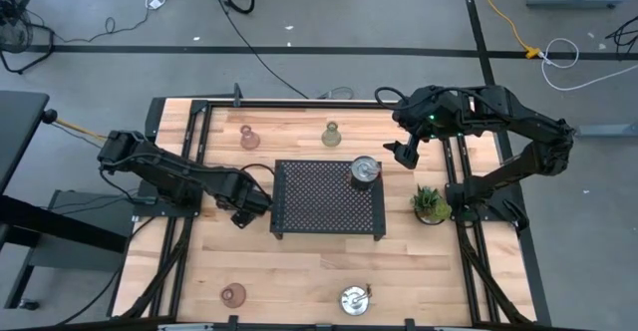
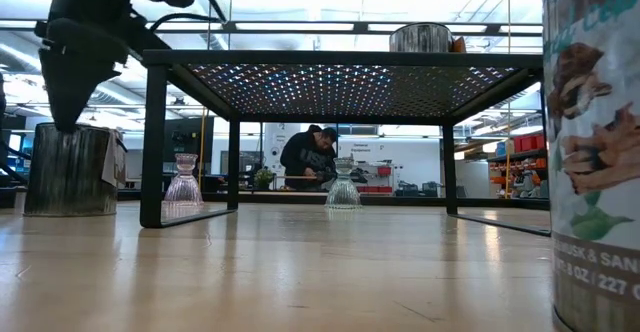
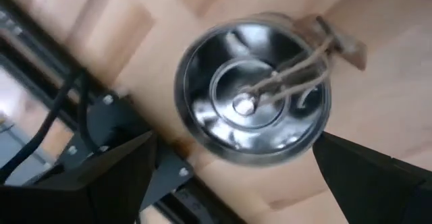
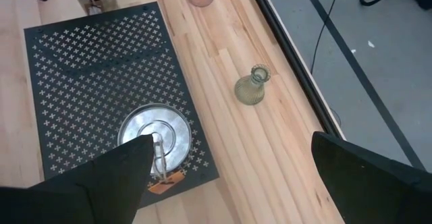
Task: Pick & Place candle stick holders
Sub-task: Put the top brown scented candle on the shelf aligned with the other scented candle
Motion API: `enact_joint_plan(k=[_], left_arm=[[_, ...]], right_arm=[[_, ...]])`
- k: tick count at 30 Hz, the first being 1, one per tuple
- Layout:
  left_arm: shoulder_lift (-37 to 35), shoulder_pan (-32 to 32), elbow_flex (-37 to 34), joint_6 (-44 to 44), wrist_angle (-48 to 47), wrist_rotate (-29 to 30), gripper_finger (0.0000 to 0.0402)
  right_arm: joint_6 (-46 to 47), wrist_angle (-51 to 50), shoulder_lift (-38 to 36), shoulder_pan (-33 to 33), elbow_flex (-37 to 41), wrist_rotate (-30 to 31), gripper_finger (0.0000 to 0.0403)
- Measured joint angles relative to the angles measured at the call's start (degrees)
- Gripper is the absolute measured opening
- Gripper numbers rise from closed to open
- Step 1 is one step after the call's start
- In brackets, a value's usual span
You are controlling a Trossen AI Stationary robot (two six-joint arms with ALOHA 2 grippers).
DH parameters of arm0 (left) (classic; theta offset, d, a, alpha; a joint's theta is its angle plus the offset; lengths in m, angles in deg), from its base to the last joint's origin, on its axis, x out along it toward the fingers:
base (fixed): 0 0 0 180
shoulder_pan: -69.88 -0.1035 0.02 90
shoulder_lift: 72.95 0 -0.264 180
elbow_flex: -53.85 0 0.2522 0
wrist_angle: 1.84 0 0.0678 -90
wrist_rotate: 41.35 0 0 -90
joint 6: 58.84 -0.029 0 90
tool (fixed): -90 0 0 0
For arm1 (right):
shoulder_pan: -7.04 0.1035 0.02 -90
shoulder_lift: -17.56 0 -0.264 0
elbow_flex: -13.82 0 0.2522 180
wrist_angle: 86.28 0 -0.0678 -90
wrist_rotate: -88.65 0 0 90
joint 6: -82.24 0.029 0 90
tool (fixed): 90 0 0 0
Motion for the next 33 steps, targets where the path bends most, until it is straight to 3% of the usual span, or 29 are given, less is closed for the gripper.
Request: enact_joint_plan(k=[10, 22, 33], left_arm=[[-2.3, 0.0, -0.1, 0.5, 1.2, 2.2, 0.0399], [-15.0, -1.3, -7.4, 6.6, 9.0, 0.2, 0.0399], [-14.7, -5.9, -8.7, 4.8, 8.4, -1.4, 0.0399]], right_arm=[[0.5, 0.4, 0.0, 0.0, 0.0, 0.0, 0.0400], [1.0, 0.6, 0.0, 0.0, 0.0, 0.1, 0.0400], [1.1, 2.2, 0.0, 0.0, 0.0, 0.5, 0.0400]])
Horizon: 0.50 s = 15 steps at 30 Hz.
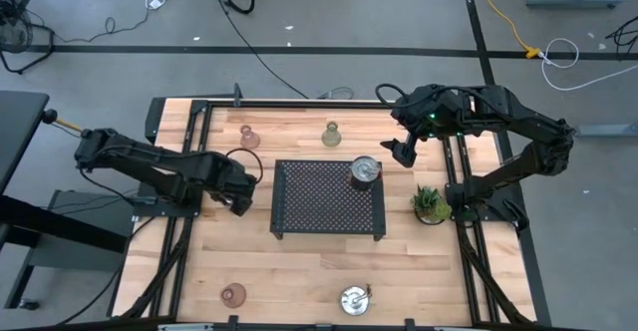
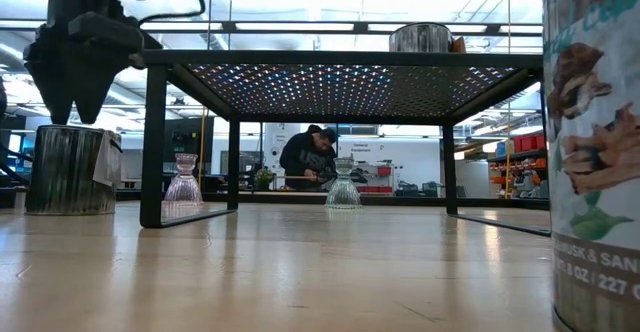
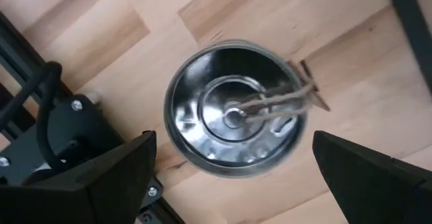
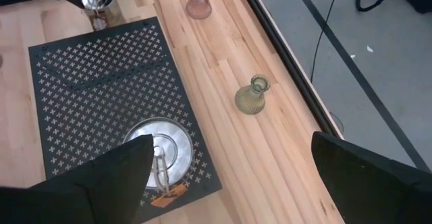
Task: Pick & Place candle stick holders
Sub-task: Put the top brown scented candle on the shelf aligned with the other scented candle
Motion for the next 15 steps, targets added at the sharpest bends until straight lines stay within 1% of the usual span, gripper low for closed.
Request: enact_joint_plan(k=[4, 10, 15], left_arm=[[0.0, -1.1, -0.4, -1.8, 0.4, -0.5, 0.0399], [0.1, -3.1, -0.4, -5.4, 4.3, -2.1, 0.0399], [0.1, -4.7, -1.0, -6.1, 4.1, -2.1, 0.0399]], right_arm=[[0.4, 0.0, 0.0, 0.0, 0.0, 0.0, 0.0400], [0.4, 0.0, 0.0, 0.0, 0.0, 0.0, 0.0400], [0.4, 0.0, 0.0, 0.0, 0.0, 0.0, 0.0400]])
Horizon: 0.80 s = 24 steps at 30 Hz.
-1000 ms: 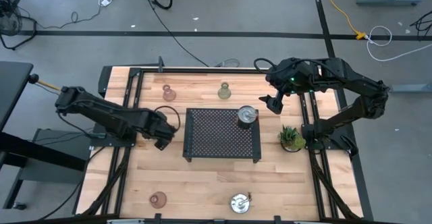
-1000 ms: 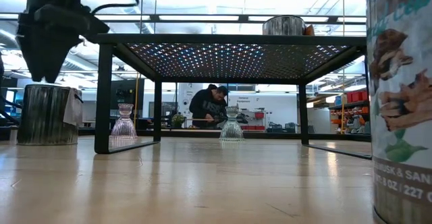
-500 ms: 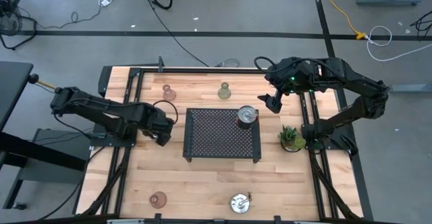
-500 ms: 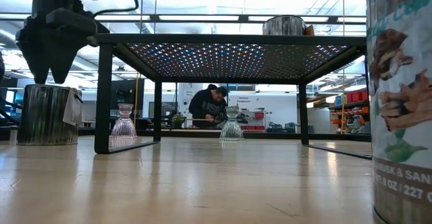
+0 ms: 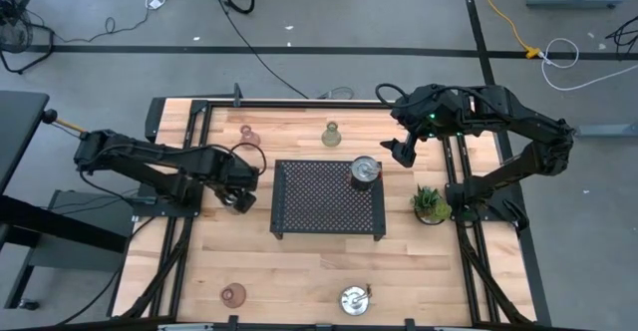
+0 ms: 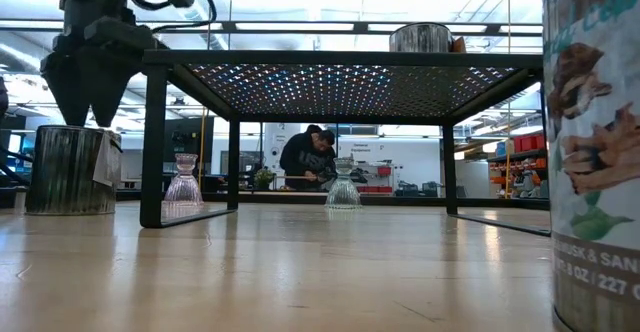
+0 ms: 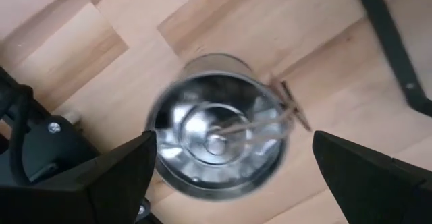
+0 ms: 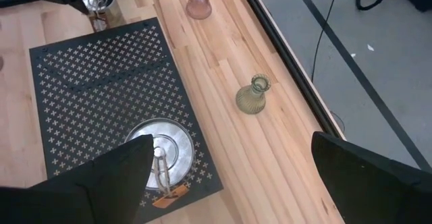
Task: Pick & Place candle stick holders
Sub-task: Put the top brown scented candle on the shelf aligned with the other scented candle
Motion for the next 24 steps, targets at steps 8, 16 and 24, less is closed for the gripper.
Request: enact_joint_plan(k=[8, 16, 24], left_arm=[[0.0, -0.5, -2.6, -0.8, 0.6, -1.0, 0.0399], [0.3, -0.5, -2.6, -1.4, 4.8, -0.9, 0.0399], [2.3, -0.5, -2.7, -3.5, 3.7, -0.9, 0.0399]], right_arm=[[0.0, 0.0, 0.0, 0.0, 0.0, 0.0, 0.0400], [0.0, 0.0, 0.0, 0.0, 0.0, 0.1, 0.0400], [0.0, 0.1, 0.0, 0.0, 0.0, 0.1, 0.0400]])
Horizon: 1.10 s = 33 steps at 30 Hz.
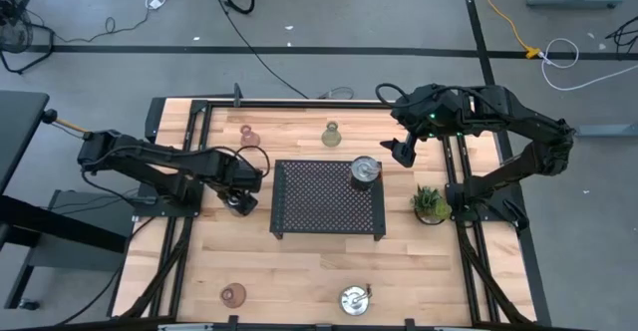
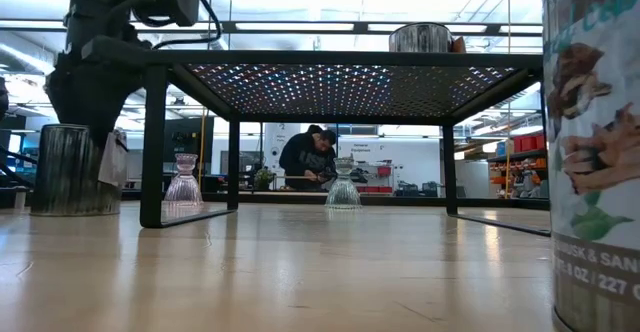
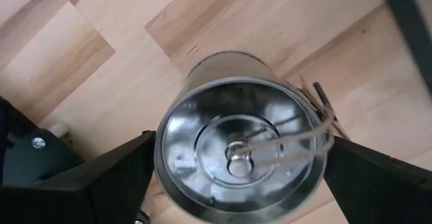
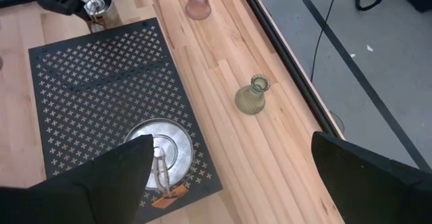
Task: Pick & Place candle stick holders
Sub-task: Put the top brown scented candle on the shelf aligned with the other scented candle
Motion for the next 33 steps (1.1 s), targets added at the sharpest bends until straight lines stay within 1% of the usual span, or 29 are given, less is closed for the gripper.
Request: enact_joint_plan(k=[2, 6, 8, 14, 33], left_arm=[[0.0, 0.0, 0.0, -2.0, -0.3, 0.2, 0.0399], [0.3, 0.0, 0.0, -2.3, 0.0, 0.2, 0.0399], [0.4, 0.0, 0.0, -2.3, 0.0, -0.8, 0.0399], [0.4, 0.0, 0.0, -5.1, 0.1, -1.2, 0.0399], [0.4, 0.1, 0.0, -6.0, 0.2, -2.7, 0.0399]], right_arm=[[0.0, 0.1, 0.0, 0.0, 0.0, 0.0, 0.0400], [0.0, 0.2, 0.0, 0.0, 0.0, 0.0, 0.0400], [0.0, 0.2, 0.0, 0.0, 0.0, 0.0, 0.0400], [0.0, 0.3, 0.0, 0.0, 0.0, 0.0, 0.0400], [0.0, 0.3, 0.0, 0.0, 0.0, 0.0, 0.0400]])
